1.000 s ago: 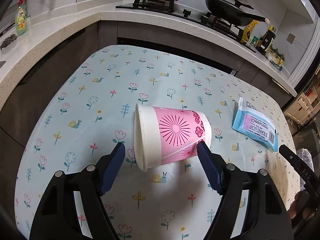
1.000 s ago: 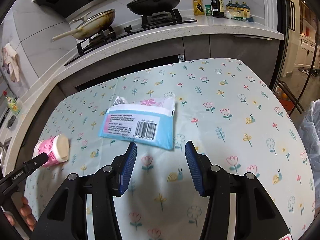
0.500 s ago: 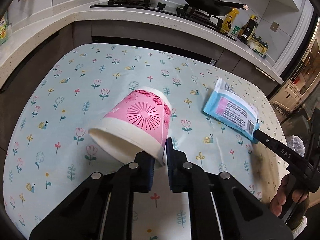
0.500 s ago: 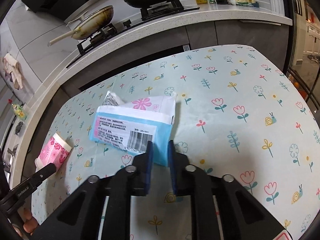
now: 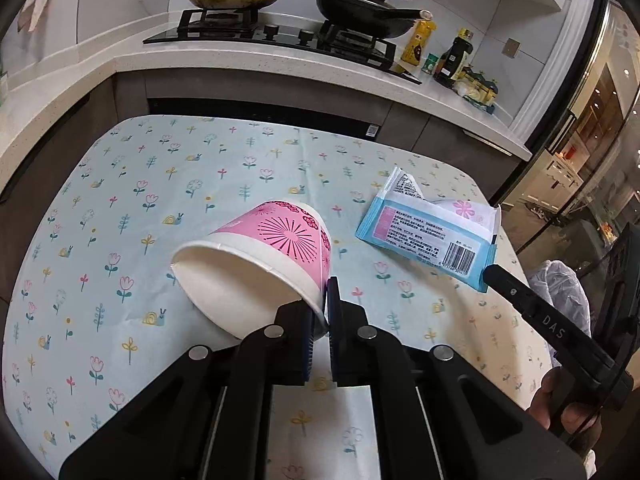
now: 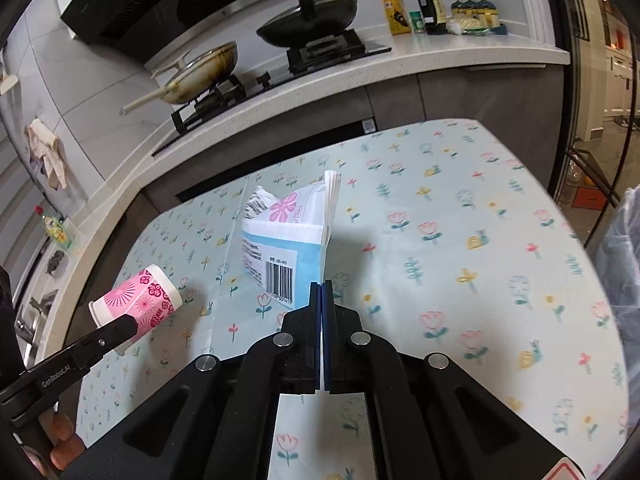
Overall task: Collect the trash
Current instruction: 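Carry the cup and wipes packet with both grippers over the bin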
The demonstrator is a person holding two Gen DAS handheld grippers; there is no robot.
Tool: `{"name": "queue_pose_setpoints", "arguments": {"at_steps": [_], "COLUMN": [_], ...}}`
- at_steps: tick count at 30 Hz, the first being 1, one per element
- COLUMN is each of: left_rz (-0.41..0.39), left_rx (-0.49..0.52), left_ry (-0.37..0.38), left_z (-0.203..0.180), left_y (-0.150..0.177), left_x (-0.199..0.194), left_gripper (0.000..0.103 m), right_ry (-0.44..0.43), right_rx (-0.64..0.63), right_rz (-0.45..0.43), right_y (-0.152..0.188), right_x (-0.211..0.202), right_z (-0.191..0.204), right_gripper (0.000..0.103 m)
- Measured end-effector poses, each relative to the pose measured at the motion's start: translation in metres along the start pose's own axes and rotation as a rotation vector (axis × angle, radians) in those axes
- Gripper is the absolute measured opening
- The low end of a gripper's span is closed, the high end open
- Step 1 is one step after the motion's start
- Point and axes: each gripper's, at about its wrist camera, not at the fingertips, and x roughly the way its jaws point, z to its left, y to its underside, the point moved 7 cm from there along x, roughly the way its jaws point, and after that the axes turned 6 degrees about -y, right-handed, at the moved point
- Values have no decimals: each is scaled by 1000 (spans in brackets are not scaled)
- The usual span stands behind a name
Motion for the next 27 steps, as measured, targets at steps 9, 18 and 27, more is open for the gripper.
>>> {"name": "queue_pose_setpoints", "arguments": {"at_steps": [9, 18, 27], "left_rz": [-27, -36, -21], "left_rx": [77, 176, 269], "left_ry": [65, 135, 204], "left_z": [-83, -179, -270], "left_y": [10, 25, 47], "left_x": [-39, -62, -65], "left_gripper": [6, 6, 6], "right_ry": [17, 63, 126], "right_rx": [38, 91, 151], "right_rz": [-96, -174, -228], "right_y": [-12, -15, -7], "right_x": [-77, -150, -209], "right_z": [-35, -92, -156], "right_gripper": [1, 1, 1]}}
